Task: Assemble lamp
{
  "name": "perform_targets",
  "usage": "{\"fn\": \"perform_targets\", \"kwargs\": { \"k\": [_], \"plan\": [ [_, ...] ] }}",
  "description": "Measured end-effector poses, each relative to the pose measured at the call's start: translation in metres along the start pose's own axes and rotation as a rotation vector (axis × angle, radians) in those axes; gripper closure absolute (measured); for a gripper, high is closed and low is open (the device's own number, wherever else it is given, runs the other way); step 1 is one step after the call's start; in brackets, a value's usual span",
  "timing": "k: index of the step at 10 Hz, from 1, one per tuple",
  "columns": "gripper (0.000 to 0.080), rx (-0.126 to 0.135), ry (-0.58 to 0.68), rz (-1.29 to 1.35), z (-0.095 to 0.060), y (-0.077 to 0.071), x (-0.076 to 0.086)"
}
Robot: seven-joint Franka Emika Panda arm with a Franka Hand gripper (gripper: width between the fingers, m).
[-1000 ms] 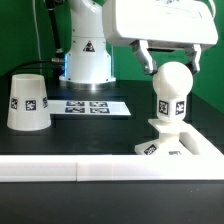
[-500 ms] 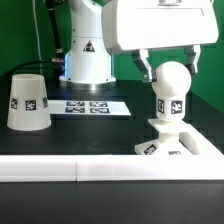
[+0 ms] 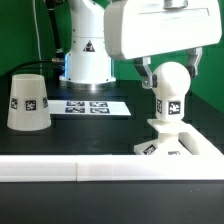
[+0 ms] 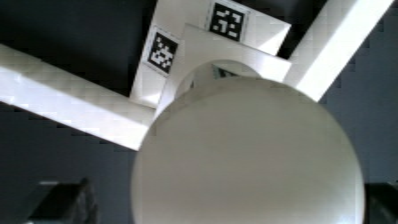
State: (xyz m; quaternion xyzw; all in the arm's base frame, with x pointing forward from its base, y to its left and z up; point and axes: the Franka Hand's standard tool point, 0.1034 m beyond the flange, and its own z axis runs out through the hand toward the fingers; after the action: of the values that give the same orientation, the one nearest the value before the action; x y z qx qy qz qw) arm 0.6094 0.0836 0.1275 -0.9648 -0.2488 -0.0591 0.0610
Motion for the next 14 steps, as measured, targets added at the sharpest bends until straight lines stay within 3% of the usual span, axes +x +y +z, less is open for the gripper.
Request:
{"fn": "perform_targets", "kwargs": {
  "k": [6,7,9,14],
  "plan": [
    [0.0112,0.0,0.002,0.001,0.0069,-0.0044,-0.0038],
    [0.0222,0.0,0.002,0.012,0.0069,-0.0043,-0.0039],
    [0.0222,0.001,0.003,0.034,0.0069,-0.0044,-0.0038],
    [0.022,0.003,0.034,0.485,0.0071,-0.0082,0.0004]
  ]
}}
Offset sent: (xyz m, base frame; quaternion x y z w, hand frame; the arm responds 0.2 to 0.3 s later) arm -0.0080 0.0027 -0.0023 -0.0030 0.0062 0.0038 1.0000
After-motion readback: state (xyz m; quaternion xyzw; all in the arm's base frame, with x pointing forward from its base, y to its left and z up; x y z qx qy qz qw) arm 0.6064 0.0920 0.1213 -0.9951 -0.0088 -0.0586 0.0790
